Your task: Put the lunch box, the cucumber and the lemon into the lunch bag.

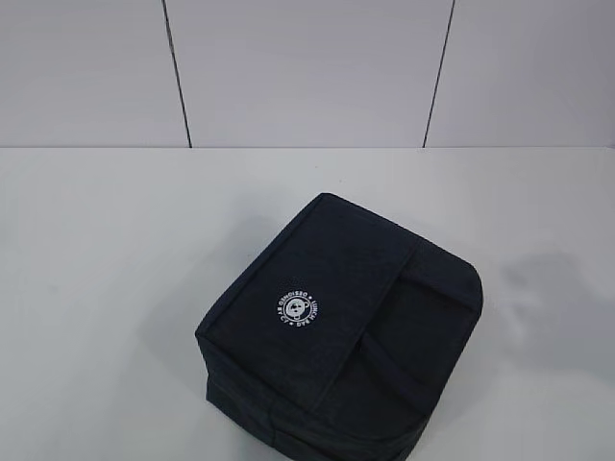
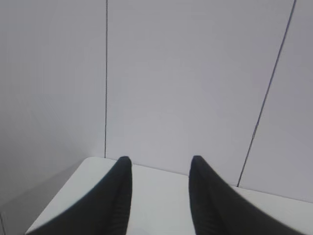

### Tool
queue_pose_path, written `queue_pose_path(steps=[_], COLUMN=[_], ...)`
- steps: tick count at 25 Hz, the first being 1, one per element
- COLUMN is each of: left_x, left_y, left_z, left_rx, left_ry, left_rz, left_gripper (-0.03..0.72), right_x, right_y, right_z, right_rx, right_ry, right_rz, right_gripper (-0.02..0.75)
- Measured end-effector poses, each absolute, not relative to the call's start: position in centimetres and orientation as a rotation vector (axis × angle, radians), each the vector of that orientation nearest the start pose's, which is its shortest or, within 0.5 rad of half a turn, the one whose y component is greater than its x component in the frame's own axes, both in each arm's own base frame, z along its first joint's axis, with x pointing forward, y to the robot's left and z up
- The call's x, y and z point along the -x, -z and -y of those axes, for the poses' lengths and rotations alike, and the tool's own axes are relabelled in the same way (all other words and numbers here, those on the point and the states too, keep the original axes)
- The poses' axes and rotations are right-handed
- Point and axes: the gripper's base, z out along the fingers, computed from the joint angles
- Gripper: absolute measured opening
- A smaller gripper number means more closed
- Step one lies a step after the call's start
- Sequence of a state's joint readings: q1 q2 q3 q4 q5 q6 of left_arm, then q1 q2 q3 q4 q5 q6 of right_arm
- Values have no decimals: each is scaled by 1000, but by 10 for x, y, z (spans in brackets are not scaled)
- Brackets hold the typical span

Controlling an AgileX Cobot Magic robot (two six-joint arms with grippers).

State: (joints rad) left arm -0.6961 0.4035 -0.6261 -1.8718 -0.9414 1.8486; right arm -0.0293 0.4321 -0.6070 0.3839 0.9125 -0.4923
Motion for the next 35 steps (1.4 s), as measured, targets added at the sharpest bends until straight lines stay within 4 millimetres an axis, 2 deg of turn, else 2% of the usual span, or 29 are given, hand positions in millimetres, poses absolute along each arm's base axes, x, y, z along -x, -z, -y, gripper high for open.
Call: queue_pose_path(steps=[9,16,26,29,35], left_x=[-78,-78,-79,-79,-81], left_y=[-360,-360,-361,-363,-371], left_z=[-29,-29,-27,-24,-7], left_rx=[297,296,277,247,91], left_ry=[-75,-76,-58,-30,119], left_rz=[-1613,-1614,-1606,-1595,-1525], left_gripper=[288,287,269,256,252], right_x=[-20,9,11,10,11], right_y=[-304,-285,-283,-276,-270], right_z=[-12,-7,-6,-6,-6], right_rx=[275,144,116,119,122], right_ry=[-15,14,16,13,12], right_rz=[-2145,-2035,-2008,-2063,-2106], right_gripper=[287,287,287,287,287])
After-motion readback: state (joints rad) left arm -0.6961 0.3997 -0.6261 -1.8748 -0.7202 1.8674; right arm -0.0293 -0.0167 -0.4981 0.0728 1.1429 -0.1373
